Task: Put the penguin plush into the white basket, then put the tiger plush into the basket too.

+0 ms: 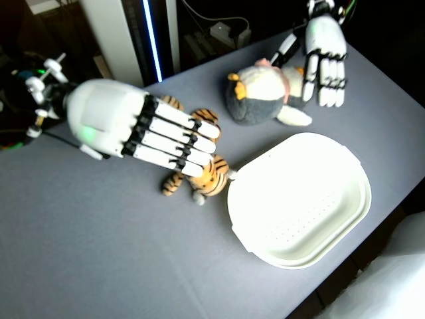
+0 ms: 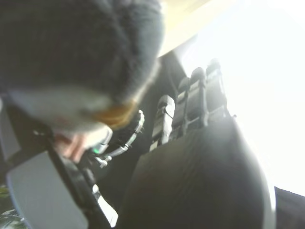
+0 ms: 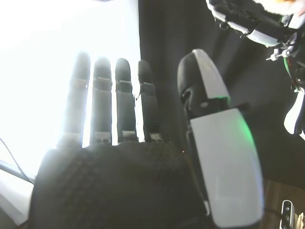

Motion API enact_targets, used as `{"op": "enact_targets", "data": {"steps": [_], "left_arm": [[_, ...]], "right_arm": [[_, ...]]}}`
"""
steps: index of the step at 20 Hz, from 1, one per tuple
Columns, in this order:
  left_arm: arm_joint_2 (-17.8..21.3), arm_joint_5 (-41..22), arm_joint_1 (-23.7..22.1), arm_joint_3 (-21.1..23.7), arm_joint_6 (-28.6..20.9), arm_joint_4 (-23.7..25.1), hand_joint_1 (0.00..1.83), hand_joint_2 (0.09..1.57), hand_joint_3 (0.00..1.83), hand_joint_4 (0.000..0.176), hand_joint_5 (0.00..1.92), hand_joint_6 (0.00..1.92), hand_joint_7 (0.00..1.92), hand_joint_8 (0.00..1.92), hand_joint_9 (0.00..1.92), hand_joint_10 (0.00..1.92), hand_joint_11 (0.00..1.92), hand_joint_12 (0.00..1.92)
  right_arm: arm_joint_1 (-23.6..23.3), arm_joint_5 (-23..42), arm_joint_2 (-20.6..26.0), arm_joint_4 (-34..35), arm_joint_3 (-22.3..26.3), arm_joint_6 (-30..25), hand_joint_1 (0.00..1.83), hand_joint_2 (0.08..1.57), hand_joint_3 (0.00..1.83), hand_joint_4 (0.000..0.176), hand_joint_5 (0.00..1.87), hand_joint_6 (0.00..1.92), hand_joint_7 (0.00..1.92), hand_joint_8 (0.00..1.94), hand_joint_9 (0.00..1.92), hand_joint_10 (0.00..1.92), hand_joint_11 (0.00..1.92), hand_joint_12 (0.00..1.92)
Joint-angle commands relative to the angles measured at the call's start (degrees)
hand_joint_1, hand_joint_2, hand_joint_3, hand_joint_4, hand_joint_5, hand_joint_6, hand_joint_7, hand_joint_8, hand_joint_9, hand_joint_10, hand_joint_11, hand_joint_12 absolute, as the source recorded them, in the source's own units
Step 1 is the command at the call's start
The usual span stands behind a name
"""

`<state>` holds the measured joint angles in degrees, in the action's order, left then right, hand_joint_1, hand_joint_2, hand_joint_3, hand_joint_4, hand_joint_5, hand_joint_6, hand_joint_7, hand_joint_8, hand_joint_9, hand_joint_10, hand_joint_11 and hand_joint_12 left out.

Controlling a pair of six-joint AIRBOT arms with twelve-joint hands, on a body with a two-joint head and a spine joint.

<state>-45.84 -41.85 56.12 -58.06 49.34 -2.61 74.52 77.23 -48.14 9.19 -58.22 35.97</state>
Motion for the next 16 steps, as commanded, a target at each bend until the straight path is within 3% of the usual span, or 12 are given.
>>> {"op": "enact_targets", "data": {"steps": [1, 2, 3, 4, 5, 6, 7, 8, 10, 11, 13, 16], "left_arm": [[0.04, -5.54, -0.75, -0.43, 0.46, -0.79, 1.17, 1.00, 0.01, 0.000, 0.72, 0.04, 0.75, 0.04, 0.63, 0.04, 0.32, 0.24], [0.27, -4.93, -0.75, -0.46, 1.26, -1.15, 1.24, 1.06, 0.01, 0.000, 0.97, 0.60, 1.04, 0.73, 0.87, 0.07, 0.37, 0.49], [0.50, -4.80, -0.75, -0.40, 1.99, -1.68, 1.26, 1.05, 0.00, 0.000, 1.11, 0.56, 1.12, 0.84, 0.99, 0.11, 0.33, 0.95], [0.67, -5.22, -0.75, -0.39, 1.99, -1.93, 1.27, 1.04, 0.00, 0.000, 1.18, 0.49, 1.17, 0.81, 1.08, 0.17, 0.32, 1.24], [0.90, -6.17, -0.75, -0.27, 1.98, -2.24, 1.37, 1.02, 0.00, 0.000, 1.24, 0.44, 1.26, 0.57, 1.00, 0.87, 0.46, 1.27], [1.57, -8.91, -0.75, 0.26, 1.94, -2.64, 1.29, 1.02, 0.00, 0.003, 1.20, 0.58, 1.26, 0.54, 0.89, 0.52, 0.29, 1.14], [2.35, -12.22, -0.76, 0.87, 1.93, -3.12, 1.38, 1.01, 0.00, 0.000, 1.20, 0.59, 1.36, 0.45, 0.99, 0.77, 0.32, 1.07], [3.14, -15.74, -0.90, 1.24, 1.93, -3.89, 1.30, 1.06, 0.01, 0.000, 1.26, 0.29, 1.06, 1.09, 0.94, 1.08, 0.47, 1.46], [3.04, -20.32, -2.70, 0.01, 1.97, -6.37, 1.21, 1.02, 0.00, 0.000, 1.22, 0.56, 0.82, 1.64, 0.77, 1.86, 0.68, 1.90], [1.99, -21.28, -4.61, -1.69, 2.34, -8.60, 1.19, 1.05, 0.00, 0.000, 1.13, 0.71, 0.79, 1.67, 0.77, 1.91, 0.76, 1.92], [-0.09, -20.48, -8.08, -4.81, 3.11, -11.54, 1.26, 1.13, 0.00, 0.000, 1.08, 0.53, 0.87, 1.44, 0.75, 1.57, 0.54, 1.87], [-5.09, -13.30, -15.36, -11.83, 3.75, -14.35, 1.20, 1.05, 0.00, 0.000, 1.14, 0.68, 0.71, 1.69, 0.60, 1.90, 0.42, 1.92]], "right_arm": [[-0.43, 6.87, -0.13, 0.76, -0.27, -0.36, 0.82, 1.29, 0.00, 0.000, 0.40, 0.00, 0.34, 0.00, 0.36, 0.00, 0.32, 0.25], [-0.33, 6.87, -0.18, 0.76, -0.27, -0.36, 0.84, 1.29, 0.00, 0.000, 0.41, 0.00, 0.35, 0.01, 0.36, 0.00, 0.32, 0.25], [-0.27, 6.78, -0.19, 0.77, -0.27, -0.37, 0.83, 1.29, 0.00, 0.000, 0.41, 0.01, 0.36, 0.01, 0.37, 0.00, 0.33, 0.26], [-0.27, 6.70, -0.19, 0.77, -0.27, -0.40, 0.82, 1.29, 0.00, 0.001, 0.42, 0.01, 0.36, 0.01, 0.37, 0.00, 0.33, 0.26], [-0.27, 6.67, -0.19, 0.77, -0.27, -0.43, 0.84, 1.30, 0.00, 0.000, 0.42, 0.00, 0.36, 0.00, 0.37, 0.00, 0.32, 0.26], [-0.25, 6.67, -0.19, 0.77, -0.28, -0.53, 0.81, 1.30, 0.00, 0.000, 0.42, 0.00, 0.36, 0.00, 0.37, 0.00, 0.32, 0.26], [-0.25, 6.67, -0.19, 0.77, -0.28, -0.55, 0.81, 1.31, 0.01, 0.000, 0.42, 0.00, 0.37, 0.00, 0.37, 0.00, 0.33, 0.26], [-0.25, 6.67, -0.19, 0.77, -0.29, -0.55, 0.79, 1.31, 0.01, 0.000, 0.42, 0.00, 0.37, 0.00, 0.37, 0.00, 0.33, 0.26], [-0.26, 6.67, -0.33, 0.80, -0.32, -0.55, 0.79, 1.32, 0.01, 0.000, 0.42, 0.00, 0.37, 0.00, 0.37, 0.00, 0.32, 0.26], [-0.26, 6.67, -0.41, 0.80, -0.32, -0.55, 0.79, 1.32, 0.01, 0.000, 0.42, 0.00, 0.37, 0.00, 0.38, 0.00, 0.33, 0.26], [-0.26, 6.67, -0.41, 0.78, -0.38, -0.56, 0.79, 1.32, 0.01, 0.000, 0.41, 0.00, 0.37, 0.00, 0.37, 0.00, 0.32, 0.26], [-0.26, 6.67, -0.40, 0.77, -0.78, -0.76, 0.79, 1.33, 0.01, 0.000, 0.40, 0.00, 0.35, 0.00, 0.35, 0.00, 0.30, 0.25]]}}
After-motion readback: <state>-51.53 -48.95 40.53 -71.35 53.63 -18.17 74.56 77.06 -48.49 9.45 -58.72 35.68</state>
